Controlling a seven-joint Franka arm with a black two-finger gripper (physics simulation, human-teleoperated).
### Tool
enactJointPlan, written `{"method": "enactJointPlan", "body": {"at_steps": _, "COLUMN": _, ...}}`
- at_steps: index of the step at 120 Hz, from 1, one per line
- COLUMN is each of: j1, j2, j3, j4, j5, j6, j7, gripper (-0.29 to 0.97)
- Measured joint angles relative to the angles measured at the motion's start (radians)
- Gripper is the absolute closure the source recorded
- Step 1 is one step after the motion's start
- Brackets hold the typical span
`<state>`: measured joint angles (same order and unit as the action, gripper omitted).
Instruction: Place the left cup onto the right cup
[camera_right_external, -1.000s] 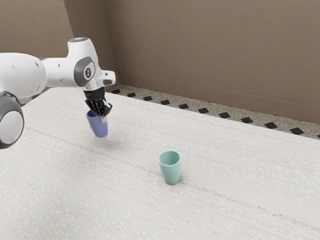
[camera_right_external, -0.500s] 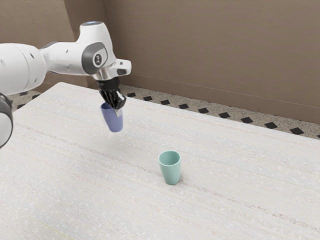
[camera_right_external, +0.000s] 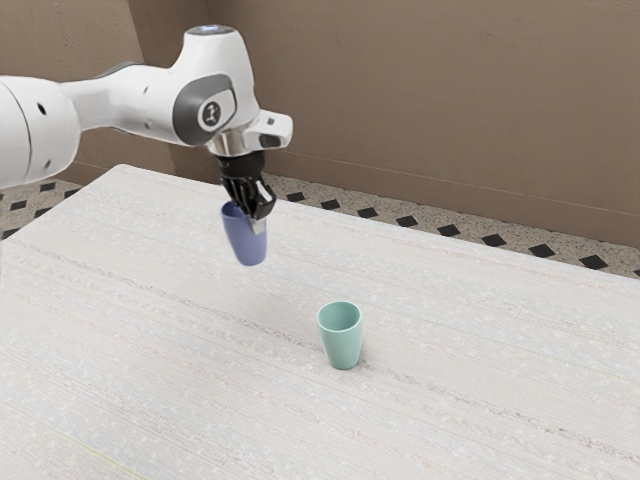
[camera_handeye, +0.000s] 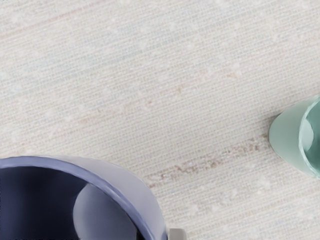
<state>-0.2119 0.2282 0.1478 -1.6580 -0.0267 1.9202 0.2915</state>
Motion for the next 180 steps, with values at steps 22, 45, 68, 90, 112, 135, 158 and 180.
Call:
{"method": "enactJointPlan", "body": {"at_steps": 22, "j1": -0.011, "j2": -0.014, "j3": -0.03, "j4": -0.014, "j5": 0.015, "j6": 0.004, "j7": -0.037, "gripper": 0.79}}
{"method": "enactJointPlan", "body": {"at_steps": 45, "j1": -0.012, "j2": -0.016, "j3": -0.084, "j4": -0.013, "j5": 0.018, "j6": 0.004, "j7": -0.065, "gripper": 0.79}}
{"method": "enactJointPlan", "body": {"at_steps": 68, "j1": -0.013, "j2": -0.037, "j3": -0.131, "j4": -0.013, "j5": 0.019, "j6": -0.002, "j7": -0.085, "gripper": 0.79}}
{"method": "enactJointPlan", "body": {"at_steps": 90, "j1": -0.038, "j2": -0.051, "j3": -0.158, "j4": -0.014, "j5": 0.021, "j6": -0.007, "j7": -0.1, "gripper": 0.79}}
{"method": "enactJointPlan", "body": {"at_steps": 112, "j1": -0.066, "j2": -0.043, "j3": -0.173, "j4": -0.009, "j5": 0.029, "j6": -0.004, "j7": -0.11, "gripper": 0.79}}
{"method": "enactJointPlan", "body": {"at_steps": 135, "j1": -0.097, "j2": -0.018, "j3": -0.174, "j4": 0.008, "j5": 0.078, "j6": 0.002, "j7": -0.13, "gripper": 0.79}}
{"method": "enactJointPlan", "body": {"at_steps": 158, "j1": -0.11, "j2": 0.031, "j3": -0.175, "j4": 0.036, "j5": 0.104, "j6": 0.012, "j7": -0.154, "gripper": 0.79}}
{"method": "enactJointPlan", "body": {"at_steps": 180, "j1": -0.116, "j2": 0.051, "j3": -0.179, "j4": 0.037, "j5": 0.107, "j6": 0.034, "j7": -0.174, "gripper": 0.79}}
